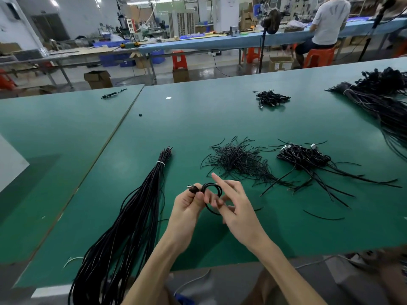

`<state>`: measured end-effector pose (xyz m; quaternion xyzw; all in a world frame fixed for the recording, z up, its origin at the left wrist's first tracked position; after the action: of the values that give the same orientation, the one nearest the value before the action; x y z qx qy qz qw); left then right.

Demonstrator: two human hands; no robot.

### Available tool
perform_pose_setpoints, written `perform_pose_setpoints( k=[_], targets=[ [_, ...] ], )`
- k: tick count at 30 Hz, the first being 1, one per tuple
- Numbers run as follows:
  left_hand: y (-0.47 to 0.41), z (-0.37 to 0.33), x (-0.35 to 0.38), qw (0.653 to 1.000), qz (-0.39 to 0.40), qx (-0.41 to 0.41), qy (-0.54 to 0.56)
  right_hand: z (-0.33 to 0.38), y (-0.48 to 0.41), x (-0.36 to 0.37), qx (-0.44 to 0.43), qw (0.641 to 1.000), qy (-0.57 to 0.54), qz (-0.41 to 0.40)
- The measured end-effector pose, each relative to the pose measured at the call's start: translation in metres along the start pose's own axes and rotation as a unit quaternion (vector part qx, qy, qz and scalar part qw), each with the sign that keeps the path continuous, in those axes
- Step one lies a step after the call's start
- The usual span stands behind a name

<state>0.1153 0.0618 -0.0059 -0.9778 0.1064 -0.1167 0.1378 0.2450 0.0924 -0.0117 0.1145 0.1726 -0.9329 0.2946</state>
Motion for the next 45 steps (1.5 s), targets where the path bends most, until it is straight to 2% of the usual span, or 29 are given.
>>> perform_pose_setpoints(
  k=[4, 11, 15, 18, 22, 27, 34, 36, 45],
  targets=[
    [0.003, -0.003, -0.005, 0.999, -0.008, -0.008, -0.03, 0.001, 0.001, 0.001, 0.007, 0.998, -0.064, 0.008],
    [0.009, -0.011, 0.0, 0.997, -0.006, -0.018, -0.077, 0.003, 0.003, -0.004, 0.003, 0.997, -0.079, -0.011],
    [0.008, -0.011, 0.005, 0.986, -0.006, -0.012, -0.167, -0.003, 0.006, -0.008, 0.014, 0.995, -0.086, -0.045],
    [0.008, -0.011, 0.003, 0.979, -0.034, -0.011, -0.199, -0.007, 0.007, -0.012, 0.03, 0.992, -0.102, -0.066],
    [0.012, -0.005, -0.01, 0.979, -0.084, -0.033, -0.181, -0.006, 0.006, -0.01, 0.037, 0.992, -0.107, -0.051],
    [0.013, -0.001, -0.014, 0.982, -0.073, -0.064, -0.165, -0.009, 0.005, -0.008, 0.052, 0.997, -0.032, -0.048],
    [0.009, -0.007, -0.019, 0.98, -0.082, -0.09, -0.157, -0.004, 0.001, 0.01, 0.067, 0.996, 0.005, 0.05],
    [0.009, -0.008, -0.018, 0.982, -0.069, -0.101, -0.147, -0.003, 0.002, 0.009, 0.068, 0.996, 0.015, 0.047],
    [0.007, -0.009, -0.023, 0.984, -0.053, -0.132, -0.109, -0.006, 0.002, 0.006, 0.083, 0.993, -0.084, 0.026]
  ],
)
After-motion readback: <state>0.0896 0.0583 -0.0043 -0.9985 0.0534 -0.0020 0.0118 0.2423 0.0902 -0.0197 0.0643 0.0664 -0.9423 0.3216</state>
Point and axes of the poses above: each hand's wrist, its own y-axis away from the middle knuckle, its own x-axis out of the palm, z = x × y, the point moved 7 cm from there along -y, towards the middle knuckle, and after that the axes turned 15 degrees about z, right-handed, at the moved point
